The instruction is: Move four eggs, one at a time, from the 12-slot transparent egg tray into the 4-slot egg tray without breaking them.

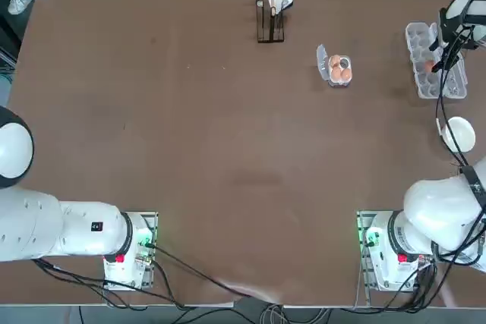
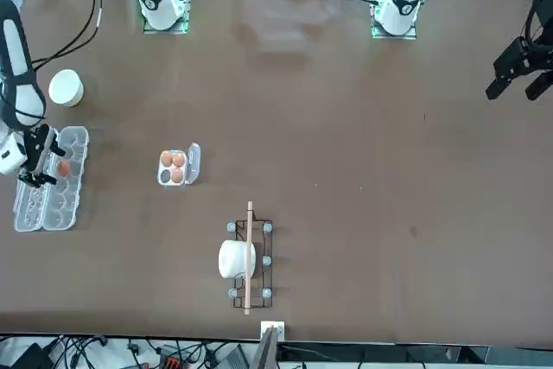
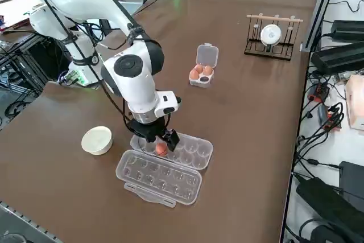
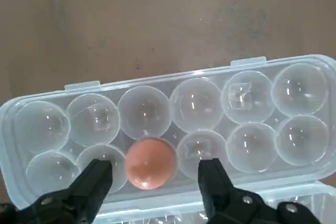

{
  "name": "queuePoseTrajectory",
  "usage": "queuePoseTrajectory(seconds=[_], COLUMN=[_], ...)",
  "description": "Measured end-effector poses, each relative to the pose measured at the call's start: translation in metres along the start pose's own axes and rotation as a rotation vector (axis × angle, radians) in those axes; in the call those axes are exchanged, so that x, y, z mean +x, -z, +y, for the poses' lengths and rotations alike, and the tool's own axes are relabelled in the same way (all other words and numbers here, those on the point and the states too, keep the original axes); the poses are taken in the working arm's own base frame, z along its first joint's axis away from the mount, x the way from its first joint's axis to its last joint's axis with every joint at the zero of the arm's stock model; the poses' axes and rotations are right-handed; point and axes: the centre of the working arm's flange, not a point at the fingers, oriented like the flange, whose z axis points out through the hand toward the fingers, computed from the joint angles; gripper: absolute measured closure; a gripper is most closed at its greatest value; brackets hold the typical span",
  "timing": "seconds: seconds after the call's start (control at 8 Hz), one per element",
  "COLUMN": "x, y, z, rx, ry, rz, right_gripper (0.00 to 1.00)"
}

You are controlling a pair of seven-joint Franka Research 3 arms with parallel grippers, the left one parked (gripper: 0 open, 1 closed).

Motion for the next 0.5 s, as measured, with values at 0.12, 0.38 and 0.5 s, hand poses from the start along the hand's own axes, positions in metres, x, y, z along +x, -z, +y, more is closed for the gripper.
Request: queuePoseTrajectory(seconds=[0.12,0.38,0.5], x=[0.000,0.000,0.000], y=[-0.001,-0.008,-0.013], z=[0.000,-0.002,-0.002], rx=[0.003,0.014,0.020], ry=[0.002,0.006,0.006], rz=[0.001,0.006,0.009], right_gripper=[0.00,0.01,0.02])
